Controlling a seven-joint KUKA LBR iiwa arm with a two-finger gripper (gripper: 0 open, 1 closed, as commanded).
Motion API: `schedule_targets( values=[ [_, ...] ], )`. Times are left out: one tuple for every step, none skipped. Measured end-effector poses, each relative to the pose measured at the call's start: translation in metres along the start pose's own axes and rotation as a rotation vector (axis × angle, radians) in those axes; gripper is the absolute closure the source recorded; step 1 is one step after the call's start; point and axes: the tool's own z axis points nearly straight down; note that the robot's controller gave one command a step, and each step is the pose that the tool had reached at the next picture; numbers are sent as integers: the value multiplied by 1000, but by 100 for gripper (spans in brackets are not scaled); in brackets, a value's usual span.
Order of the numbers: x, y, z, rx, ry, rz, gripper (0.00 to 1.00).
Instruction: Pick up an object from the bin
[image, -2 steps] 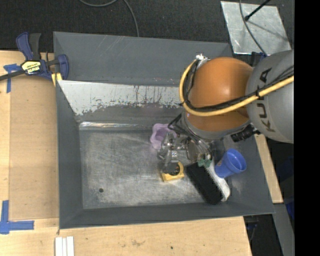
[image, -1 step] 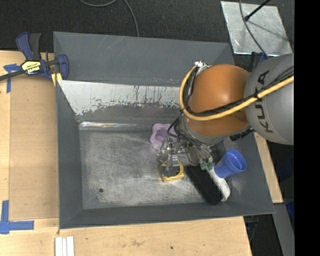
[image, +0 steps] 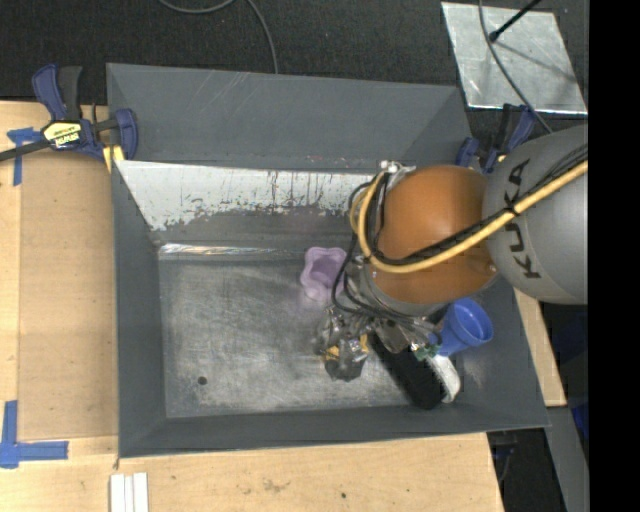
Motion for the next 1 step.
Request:
schedule_targets(
  values=[
    [-2,-1,8,0,-1,-5,100]
  ],
)
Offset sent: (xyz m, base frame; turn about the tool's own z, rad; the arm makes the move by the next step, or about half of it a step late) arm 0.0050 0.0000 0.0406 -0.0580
